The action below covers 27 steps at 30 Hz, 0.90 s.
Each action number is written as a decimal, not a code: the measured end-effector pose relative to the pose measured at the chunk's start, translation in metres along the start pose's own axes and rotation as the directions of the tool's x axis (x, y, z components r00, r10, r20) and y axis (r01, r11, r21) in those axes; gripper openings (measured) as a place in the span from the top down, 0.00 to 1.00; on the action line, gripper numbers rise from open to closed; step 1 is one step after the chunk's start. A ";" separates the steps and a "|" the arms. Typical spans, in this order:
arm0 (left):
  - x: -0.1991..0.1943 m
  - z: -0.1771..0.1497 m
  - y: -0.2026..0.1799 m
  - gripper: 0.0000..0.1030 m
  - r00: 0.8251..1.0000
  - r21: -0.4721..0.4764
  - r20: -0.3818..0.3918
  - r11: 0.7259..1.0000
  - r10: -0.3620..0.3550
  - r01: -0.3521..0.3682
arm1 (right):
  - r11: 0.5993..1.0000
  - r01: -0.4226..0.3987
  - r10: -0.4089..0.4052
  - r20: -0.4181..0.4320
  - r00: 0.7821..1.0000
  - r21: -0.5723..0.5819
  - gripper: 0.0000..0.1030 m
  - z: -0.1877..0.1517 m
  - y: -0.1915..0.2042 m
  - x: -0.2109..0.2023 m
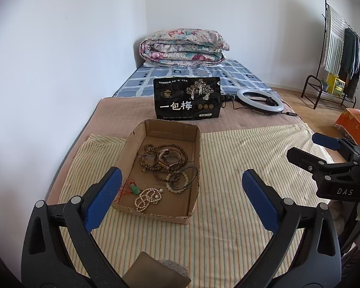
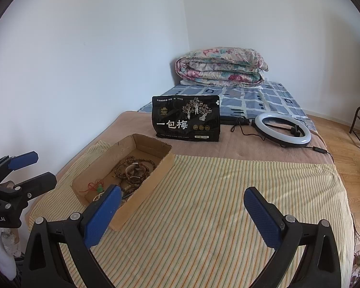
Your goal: Organize jewelry
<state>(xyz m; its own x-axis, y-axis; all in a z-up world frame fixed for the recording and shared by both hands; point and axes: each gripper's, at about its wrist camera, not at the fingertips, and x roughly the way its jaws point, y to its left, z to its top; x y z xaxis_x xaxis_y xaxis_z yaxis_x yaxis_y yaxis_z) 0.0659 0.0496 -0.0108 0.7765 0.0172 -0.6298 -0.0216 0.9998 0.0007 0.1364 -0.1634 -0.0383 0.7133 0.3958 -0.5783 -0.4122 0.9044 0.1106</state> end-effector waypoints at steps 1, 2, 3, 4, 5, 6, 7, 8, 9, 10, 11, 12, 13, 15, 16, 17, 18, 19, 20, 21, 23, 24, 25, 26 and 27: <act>0.000 0.000 0.001 0.01 1.000 0.002 0.001 1.000 -0.001 0.001 | 1.000 0.000 0.000 0.000 1.000 -0.001 0.00 0.000 0.000 0.000; 0.000 0.000 0.001 0.01 1.000 0.002 0.001 1.000 -0.001 0.001 | 1.000 0.001 -0.001 0.000 1.000 0.000 0.00 0.000 0.000 0.000; 0.000 0.000 0.001 0.01 1.000 0.002 0.002 1.000 0.000 0.000 | 1.000 0.001 -0.001 0.000 1.000 0.001 0.00 0.000 0.000 0.000; 0.000 0.000 0.001 0.01 1.000 0.002 0.002 1.000 -0.001 0.001 | 1.000 0.000 0.000 0.000 1.000 0.002 0.00 0.000 0.000 0.000; 0.000 0.000 0.001 0.01 1.000 0.002 0.002 1.000 -0.002 0.002 | 1.000 -0.001 0.001 0.000 1.000 0.003 0.00 0.000 0.000 0.000; 0.000 0.000 0.000 0.01 1.000 0.004 0.002 1.000 -0.002 0.002 | 1.000 -0.001 0.001 -0.001 1.000 0.002 0.00 0.000 0.000 0.000; 0.000 0.000 0.001 0.01 1.000 0.003 0.003 1.000 0.000 0.000 | 1.000 -0.001 0.001 -0.001 1.000 0.002 0.00 0.000 0.000 0.000; 0.000 0.001 0.001 0.01 1.000 0.002 0.002 1.000 0.000 0.000 | 1.000 -0.001 0.001 -0.002 1.000 0.001 0.00 -0.001 0.001 0.001; 0.000 0.001 0.001 0.01 1.000 0.002 0.001 1.000 -0.001 0.001 | 1.000 -0.002 0.002 -0.002 1.000 0.001 0.00 -0.001 0.001 0.001; 0.000 0.001 0.001 0.01 1.000 0.001 0.001 1.000 -0.002 0.002 | 1.000 -0.001 0.001 -0.002 1.000 0.001 0.00 -0.001 0.000 0.000; 0.000 0.001 0.001 0.01 1.000 0.001 0.001 1.000 -0.002 0.002 | 1.000 -0.002 0.002 -0.003 1.000 0.000 0.00 -0.001 0.001 0.001; 0.000 0.000 0.000 0.01 1.000 0.000 -0.002 1.000 -0.002 0.002 | 1.000 -0.002 0.002 -0.003 1.000 0.000 0.00 -0.001 0.001 0.001; 0.000 0.000 0.001 0.01 1.000 -0.001 -0.002 1.000 -0.001 0.001 | 1.000 -0.002 0.002 -0.002 1.000 0.001 0.00 -0.001 0.001 0.001; 0.000 -0.001 0.001 0.01 1.000 -0.005 -0.001 1.000 0.003 -0.003 | 1.000 -0.003 0.003 -0.003 1.000 0.001 0.00 -0.002 0.002 0.001; 0.000 -0.002 0.002 0.01 1.000 -0.007 -0.001 1.000 0.004 -0.004 | 1.000 -0.003 0.003 -0.003 1.000 0.002 0.00 -0.002 0.001 0.001; 0.000 -0.002 0.001 0.01 1.000 -0.009 -0.001 1.000 0.005 -0.005 | 1.000 -0.003 0.003 -0.003 1.000 0.002 0.00 -0.002 0.001 0.001; 0.001 -0.003 0.002 0.01 1.000 -0.010 -0.001 1.000 0.006 -0.006 | 1.000 -0.003 0.003 -0.004 1.000 0.003 0.00 -0.002 0.002 0.001; 0.002 -0.004 0.003 0.01 1.000 -0.013 -0.002 1.000 0.007 -0.007 | 1.000 -0.003 0.003 -0.004 1.000 0.002 0.00 -0.002 0.002 0.001; 0.001 -0.004 0.003 0.01 1.000 -0.014 -0.002 1.000 0.008 -0.008 | 1.000 -0.004 0.004 -0.005 1.000 0.002 0.00 -0.003 0.002 0.001; 0.002 -0.004 0.003 0.01 1.000 -0.014 -0.002 1.000 0.008 -0.008 | 1.000 -0.004 0.004 -0.005 1.000 0.002 0.00 -0.003 0.002 0.001; 0.001 -0.004 0.003 0.01 1.000 -0.012 -0.003 1.000 0.007 -0.007 | 1.000 -0.004 0.004 -0.005 1.000 0.001 0.00 -0.004 0.003 0.001; 0.001 -0.005 0.003 0.01 1.000 -0.011 -0.002 1.000 0.008 -0.008 | 1.000 -0.005 0.005 -0.006 1.000 0.002 0.00 -0.004 0.003 0.001; 0.001 -0.004 0.003 0.01 1.000 -0.011 -0.002 1.000 0.009 -0.009 | 1.000 -0.005 0.005 -0.007 1.000 0.002 0.00 -0.004 0.003 0.001; 0.001 -0.003 0.003 0.01 1.000 -0.011 -0.002 1.000 0.009 -0.009 | 1.000 -0.006 0.006 -0.007 1.000 0.001 0.00 -0.004 0.003 0.002; 0.001 -0.004 0.003 0.01 1.000 -0.009 0.001 1.000 0.014 -0.013 | 1.000 -0.006 0.006 -0.007 1.000 0.000 0.00 -0.005 0.002 0.002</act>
<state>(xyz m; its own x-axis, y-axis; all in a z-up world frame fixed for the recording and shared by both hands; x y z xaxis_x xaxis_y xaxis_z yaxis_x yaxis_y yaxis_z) 0.0635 0.0528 -0.0146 0.7770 0.0308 -0.6288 -0.0379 0.9993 0.0021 0.1338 -0.1613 -0.0428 0.7067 0.3998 -0.5837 -0.4164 0.9020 0.1137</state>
